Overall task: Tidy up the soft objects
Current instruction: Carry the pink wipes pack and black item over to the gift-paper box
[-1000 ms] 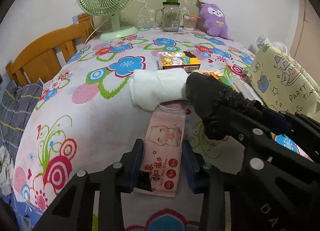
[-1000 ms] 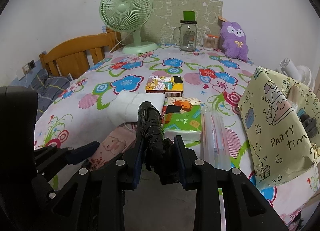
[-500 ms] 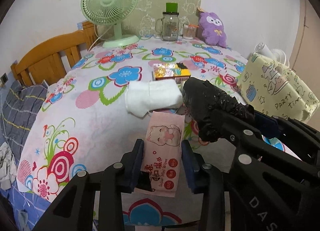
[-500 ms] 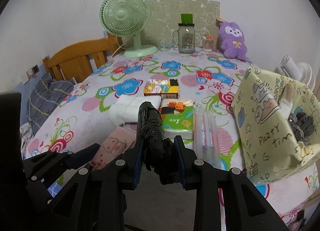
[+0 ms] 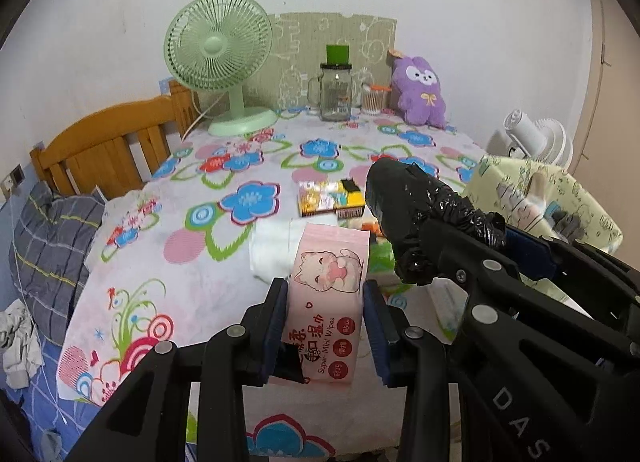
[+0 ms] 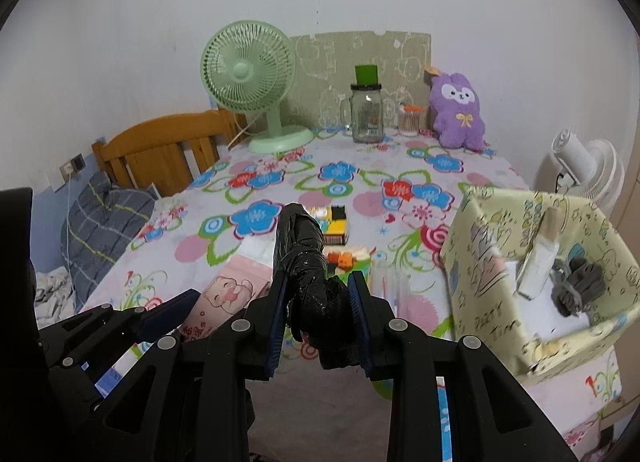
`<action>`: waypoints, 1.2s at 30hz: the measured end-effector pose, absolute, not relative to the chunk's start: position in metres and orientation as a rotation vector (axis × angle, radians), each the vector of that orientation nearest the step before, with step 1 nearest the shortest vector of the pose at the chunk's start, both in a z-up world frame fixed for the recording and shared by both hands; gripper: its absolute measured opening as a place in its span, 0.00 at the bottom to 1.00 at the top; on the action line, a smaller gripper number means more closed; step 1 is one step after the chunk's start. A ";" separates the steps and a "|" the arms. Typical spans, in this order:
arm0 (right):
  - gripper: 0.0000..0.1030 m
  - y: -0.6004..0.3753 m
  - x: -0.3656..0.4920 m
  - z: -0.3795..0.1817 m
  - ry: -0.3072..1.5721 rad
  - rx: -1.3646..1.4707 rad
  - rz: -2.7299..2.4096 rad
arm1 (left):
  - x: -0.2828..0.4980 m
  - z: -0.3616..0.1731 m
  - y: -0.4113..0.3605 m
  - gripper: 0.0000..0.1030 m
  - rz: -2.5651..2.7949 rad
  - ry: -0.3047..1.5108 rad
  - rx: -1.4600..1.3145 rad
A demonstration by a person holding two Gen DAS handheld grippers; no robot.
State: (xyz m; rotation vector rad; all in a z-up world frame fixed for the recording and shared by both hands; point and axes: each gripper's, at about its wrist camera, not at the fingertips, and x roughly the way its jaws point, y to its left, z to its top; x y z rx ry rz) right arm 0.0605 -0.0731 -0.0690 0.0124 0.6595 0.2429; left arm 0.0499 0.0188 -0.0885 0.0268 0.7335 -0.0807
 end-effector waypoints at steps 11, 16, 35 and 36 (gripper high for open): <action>0.32 -0.083 0.061 -0.041 0.607 0.029 0.243 | 0.052 -0.061 0.010 0.37 -0.078 0.678 0.043; 0.32 -0.090 0.063 -0.032 0.593 0.031 0.235 | 0.054 -0.051 0.003 0.37 -0.083 0.661 0.046; 0.32 -0.133 0.073 -0.017 0.573 0.037 0.196 | 0.065 -0.036 -0.041 0.37 -0.126 0.626 0.051; 0.32 -0.136 0.073 -0.016 0.571 0.038 0.192 | 0.065 -0.035 -0.044 0.37 -0.130 0.626 0.053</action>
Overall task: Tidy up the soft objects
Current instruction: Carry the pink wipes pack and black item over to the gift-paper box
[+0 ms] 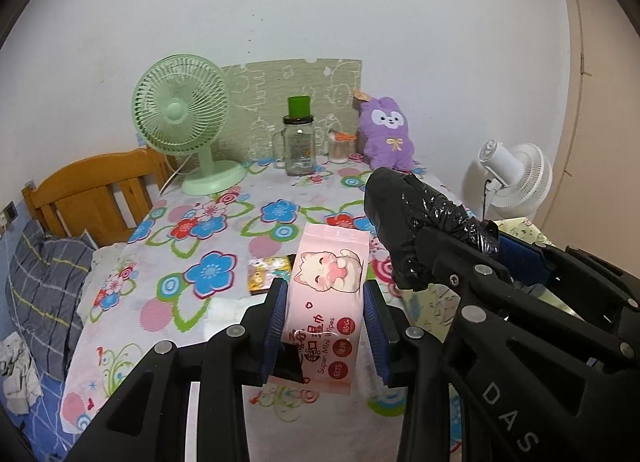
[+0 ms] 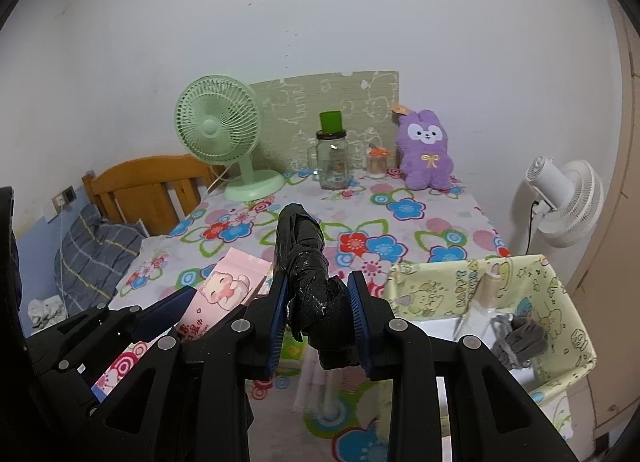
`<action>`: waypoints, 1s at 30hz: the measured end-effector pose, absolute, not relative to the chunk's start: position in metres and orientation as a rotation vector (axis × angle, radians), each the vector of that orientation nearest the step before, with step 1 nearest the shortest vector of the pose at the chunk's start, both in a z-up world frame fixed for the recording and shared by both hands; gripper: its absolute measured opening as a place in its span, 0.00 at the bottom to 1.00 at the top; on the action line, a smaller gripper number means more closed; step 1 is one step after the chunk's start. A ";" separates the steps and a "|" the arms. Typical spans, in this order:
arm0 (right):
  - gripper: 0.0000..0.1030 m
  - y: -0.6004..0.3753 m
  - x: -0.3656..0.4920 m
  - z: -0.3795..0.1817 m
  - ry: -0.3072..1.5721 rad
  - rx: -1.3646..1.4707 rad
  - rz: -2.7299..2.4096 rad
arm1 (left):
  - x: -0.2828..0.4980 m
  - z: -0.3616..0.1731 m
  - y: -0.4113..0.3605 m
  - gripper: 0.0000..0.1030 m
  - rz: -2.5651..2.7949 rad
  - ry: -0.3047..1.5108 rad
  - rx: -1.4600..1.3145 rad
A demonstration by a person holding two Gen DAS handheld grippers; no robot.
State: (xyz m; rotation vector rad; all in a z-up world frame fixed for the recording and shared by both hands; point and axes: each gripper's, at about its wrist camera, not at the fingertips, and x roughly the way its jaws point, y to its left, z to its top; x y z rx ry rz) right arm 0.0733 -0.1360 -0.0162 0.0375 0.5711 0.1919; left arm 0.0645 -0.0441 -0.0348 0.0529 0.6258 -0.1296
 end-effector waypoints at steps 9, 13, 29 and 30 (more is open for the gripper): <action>0.32 -0.164 0.075 -0.012 0.548 0.043 0.162 | 0.068 -0.030 -0.072 0.37 -0.160 0.606 0.070; 0.32 -0.176 0.075 -0.011 0.543 0.046 0.155 | 0.069 -0.030 -0.083 0.37 -0.173 0.601 0.076; 0.32 -0.224 0.076 -0.019 0.534 0.065 0.090 | 0.077 -0.037 -0.130 0.37 -0.242 0.593 0.105; 0.32 -0.228 0.076 -0.020 0.536 0.066 0.084 | 0.078 -0.037 -0.132 0.37 -0.247 0.593 0.108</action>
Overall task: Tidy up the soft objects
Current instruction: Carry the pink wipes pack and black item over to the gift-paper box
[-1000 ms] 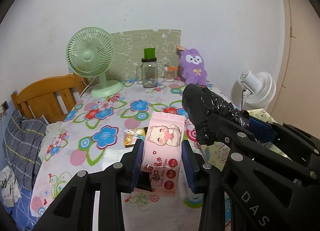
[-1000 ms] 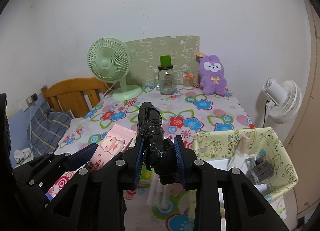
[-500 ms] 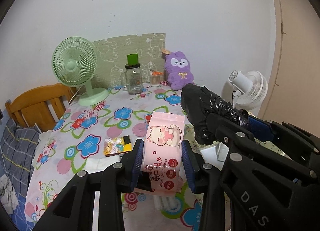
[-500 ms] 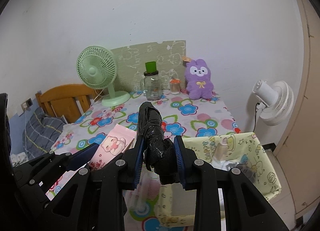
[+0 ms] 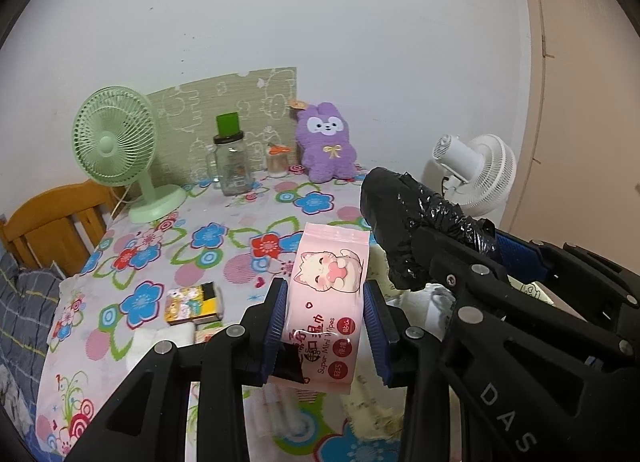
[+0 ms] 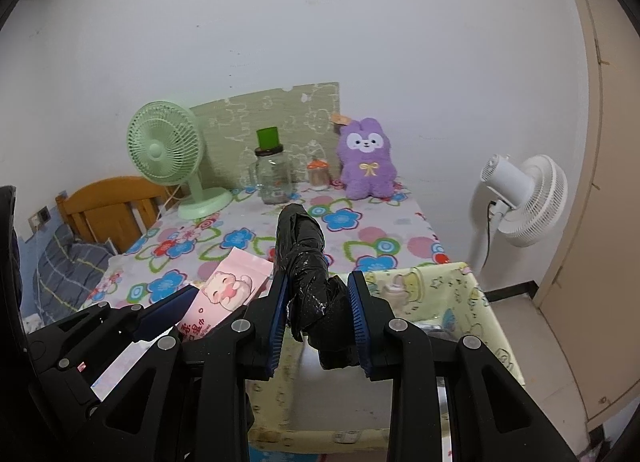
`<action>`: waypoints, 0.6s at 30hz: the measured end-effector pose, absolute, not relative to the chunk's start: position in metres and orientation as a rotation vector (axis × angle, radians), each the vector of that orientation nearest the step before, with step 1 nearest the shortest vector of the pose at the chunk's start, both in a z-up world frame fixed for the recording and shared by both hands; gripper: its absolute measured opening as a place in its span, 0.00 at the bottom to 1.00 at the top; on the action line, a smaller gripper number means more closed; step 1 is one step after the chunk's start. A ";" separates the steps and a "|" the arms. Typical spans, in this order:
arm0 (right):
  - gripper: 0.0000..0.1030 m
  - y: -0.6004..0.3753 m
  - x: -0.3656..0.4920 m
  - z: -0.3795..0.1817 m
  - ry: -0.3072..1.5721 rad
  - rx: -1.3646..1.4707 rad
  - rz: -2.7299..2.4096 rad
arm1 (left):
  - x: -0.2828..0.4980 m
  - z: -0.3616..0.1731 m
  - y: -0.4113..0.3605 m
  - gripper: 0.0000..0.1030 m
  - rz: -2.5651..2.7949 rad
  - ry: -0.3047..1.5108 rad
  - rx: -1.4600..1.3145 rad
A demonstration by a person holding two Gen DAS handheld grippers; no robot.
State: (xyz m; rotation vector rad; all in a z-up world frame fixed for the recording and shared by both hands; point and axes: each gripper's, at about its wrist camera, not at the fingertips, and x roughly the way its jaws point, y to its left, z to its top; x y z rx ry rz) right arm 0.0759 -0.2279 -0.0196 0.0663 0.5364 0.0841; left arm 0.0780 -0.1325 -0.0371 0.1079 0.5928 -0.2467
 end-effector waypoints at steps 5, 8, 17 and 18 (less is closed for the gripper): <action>0.32 -0.241 0.076 -0.021 0.539 0.072 0.057 | 0.082 -0.039 -0.144 0.37 -0.272 0.595 0.118; 0.32 -0.248 0.077 -0.023 0.541 0.079 0.040 | 0.085 -0.042 -0.152 0.37 -0.292 0.602 0.124; 0.32 -0.271 0.079 -0.032 0.556 0.099 -0.018 | 0.090 -0.051 -0.174 0.37 -0.349 0.624 0.141; 0.32 -0.273 0.079 -0.034 0.559 0.101 -0.024 | 0.091 -0.053 -0.177 0.37 -0.357 0.629 0.143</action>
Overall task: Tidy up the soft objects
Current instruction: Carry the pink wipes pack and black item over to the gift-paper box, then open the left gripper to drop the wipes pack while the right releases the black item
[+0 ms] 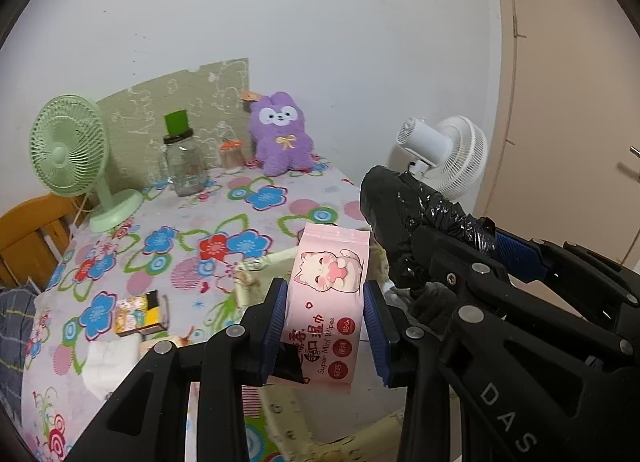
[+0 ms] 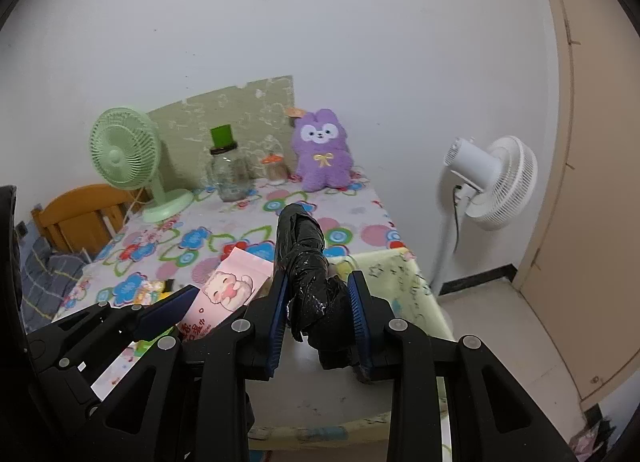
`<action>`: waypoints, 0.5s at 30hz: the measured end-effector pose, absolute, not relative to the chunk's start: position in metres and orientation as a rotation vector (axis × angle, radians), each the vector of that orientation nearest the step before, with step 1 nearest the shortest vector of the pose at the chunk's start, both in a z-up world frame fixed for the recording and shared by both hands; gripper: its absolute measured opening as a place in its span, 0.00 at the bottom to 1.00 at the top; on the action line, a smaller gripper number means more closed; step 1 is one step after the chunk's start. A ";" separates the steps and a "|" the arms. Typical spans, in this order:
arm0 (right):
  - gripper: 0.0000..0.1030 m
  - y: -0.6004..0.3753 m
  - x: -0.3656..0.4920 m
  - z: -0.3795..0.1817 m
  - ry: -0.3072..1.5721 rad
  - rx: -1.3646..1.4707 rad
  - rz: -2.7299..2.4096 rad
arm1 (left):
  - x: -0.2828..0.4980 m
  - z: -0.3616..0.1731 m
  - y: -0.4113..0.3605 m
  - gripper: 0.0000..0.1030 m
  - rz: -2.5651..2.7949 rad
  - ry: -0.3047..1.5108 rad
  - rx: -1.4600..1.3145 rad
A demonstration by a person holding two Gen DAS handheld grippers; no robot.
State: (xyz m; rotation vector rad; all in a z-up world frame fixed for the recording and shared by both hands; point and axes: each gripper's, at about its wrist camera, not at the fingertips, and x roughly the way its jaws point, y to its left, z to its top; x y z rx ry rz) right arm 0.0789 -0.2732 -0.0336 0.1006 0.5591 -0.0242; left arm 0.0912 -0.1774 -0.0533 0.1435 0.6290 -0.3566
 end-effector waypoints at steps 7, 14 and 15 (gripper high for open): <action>0.32 -0.288 0.082 -0.046 0.590 0.122 -0.063 | 0.095 -0.063 -0.191 0.38 -0.385 0.663 0.155; 0.32 -0.293 0.086 -0.058 0.621 0.139 -0.065 | 0.100 -0.072 -0.197 0.44 -0.371 0.704 0.182; 0.32 -0.293 0.087 -0.059 0.624 0.142 -0.066 | 0.101 -0.073 -0.197 0.48 -0.369 0.709 0.187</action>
